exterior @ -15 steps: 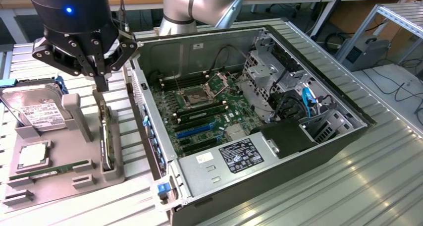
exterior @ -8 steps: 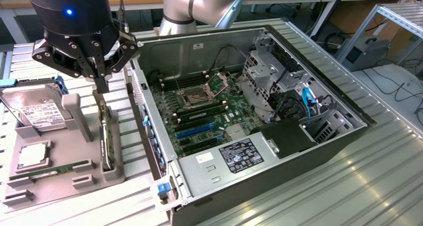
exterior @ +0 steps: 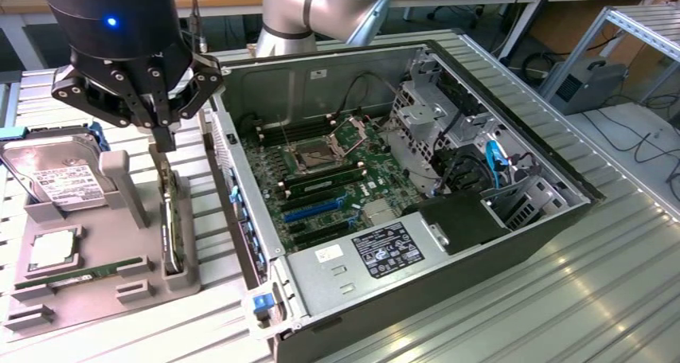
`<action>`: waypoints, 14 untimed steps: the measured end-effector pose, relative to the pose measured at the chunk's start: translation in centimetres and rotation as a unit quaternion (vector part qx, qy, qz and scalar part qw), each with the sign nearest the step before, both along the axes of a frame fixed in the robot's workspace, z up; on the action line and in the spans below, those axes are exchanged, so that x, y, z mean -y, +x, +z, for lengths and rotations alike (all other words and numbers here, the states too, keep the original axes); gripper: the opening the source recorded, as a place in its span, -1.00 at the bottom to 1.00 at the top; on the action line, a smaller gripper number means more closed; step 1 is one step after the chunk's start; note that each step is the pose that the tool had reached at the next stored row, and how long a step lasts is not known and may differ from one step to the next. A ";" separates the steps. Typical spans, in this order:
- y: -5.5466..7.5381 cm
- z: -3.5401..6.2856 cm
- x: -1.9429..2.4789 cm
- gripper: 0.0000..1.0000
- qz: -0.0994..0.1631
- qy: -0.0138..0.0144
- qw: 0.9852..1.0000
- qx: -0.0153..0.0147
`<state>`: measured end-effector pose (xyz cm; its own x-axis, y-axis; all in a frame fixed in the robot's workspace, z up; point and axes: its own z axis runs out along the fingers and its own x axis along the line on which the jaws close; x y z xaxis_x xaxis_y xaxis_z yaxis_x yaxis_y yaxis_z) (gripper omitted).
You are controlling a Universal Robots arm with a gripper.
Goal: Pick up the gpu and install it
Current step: 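Reach for the gpu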
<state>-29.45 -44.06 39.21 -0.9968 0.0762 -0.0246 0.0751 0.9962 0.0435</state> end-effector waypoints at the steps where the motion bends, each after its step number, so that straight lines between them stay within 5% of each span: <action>1: 0.0 0.00 0.07 -0.79 0.000 0.000 1.000 0.000; 14: 0.0 -0.01 0.78 -0.79 0.000 0.000 1.000 0.000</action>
<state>-29.45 -44.84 39.20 -0.9968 0.0762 -0.0245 0.0751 0.9962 0.0435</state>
